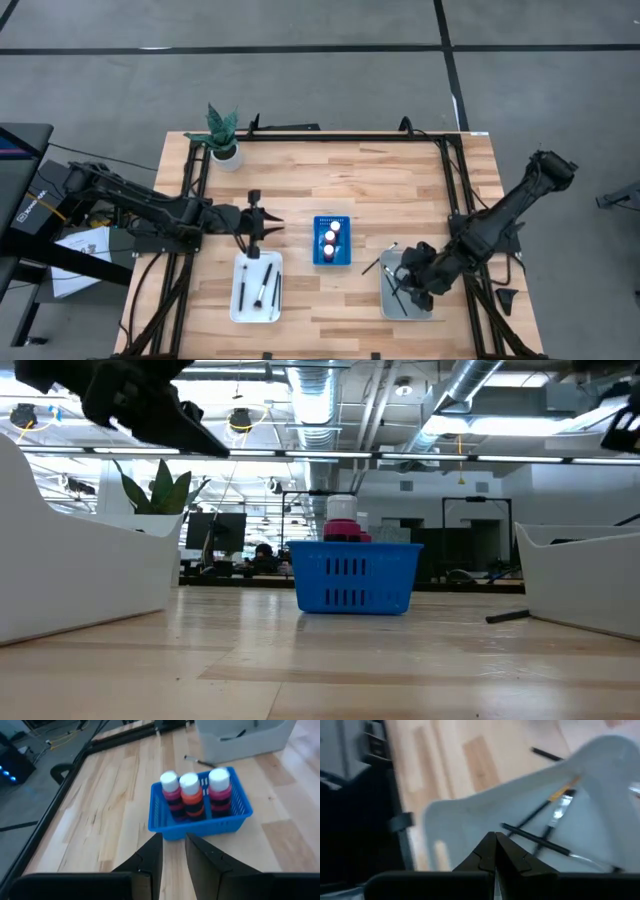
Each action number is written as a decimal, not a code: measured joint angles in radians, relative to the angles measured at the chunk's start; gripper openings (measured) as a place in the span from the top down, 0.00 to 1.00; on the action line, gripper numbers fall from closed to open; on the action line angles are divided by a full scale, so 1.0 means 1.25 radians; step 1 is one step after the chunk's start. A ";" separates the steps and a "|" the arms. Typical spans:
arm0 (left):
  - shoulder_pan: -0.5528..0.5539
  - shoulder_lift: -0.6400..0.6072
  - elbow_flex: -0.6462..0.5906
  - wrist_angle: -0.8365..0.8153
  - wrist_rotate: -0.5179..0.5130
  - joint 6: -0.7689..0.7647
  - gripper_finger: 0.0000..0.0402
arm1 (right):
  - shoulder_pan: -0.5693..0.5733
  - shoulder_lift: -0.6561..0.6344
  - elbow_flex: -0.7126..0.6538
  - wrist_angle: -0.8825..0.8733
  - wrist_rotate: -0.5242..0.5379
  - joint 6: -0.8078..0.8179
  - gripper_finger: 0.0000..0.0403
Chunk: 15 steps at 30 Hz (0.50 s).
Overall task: Pick & Place Paint Supplies
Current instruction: Put the liner brush into the gray bin, then put the eyeshadow brush into the white bin
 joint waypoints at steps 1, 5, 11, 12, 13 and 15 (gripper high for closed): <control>0.004 0.000 -0.005 -0.001 0.000 0.000 0.81 | -0.006 0.005 0.000 -0.014 -0.002 -0.002 1.00; 0.018 0.000 -0.016 -0.002 0.000 0.000 0.81 | -0.027 0.015 0.000 -0.070 -0.013 -0.002 1.00; 0.025 0.000 -0.017 0.003 0.014 -0.001 0.81 | -0.056 0.006 0.000 -0.092 -0.009 -0.011 0.92; 0.025 0.000 -0.017 0.003 0.021 0.000 0.81 | -0.061 0.005 0.000 -0.095 -0.002 -0.011 0.90; 0.025 0.000 -0.017 0.004 0.026 0.000 0.81 | -0.066 0.004 0.000 -0.101 0.005 -0.011 0.88; 0.025 0.000 -0.017 0.003 0.031 0.001 0.81 | -0.074 0.001 0.000 -0.100 0.007 -0.018 0.84</control>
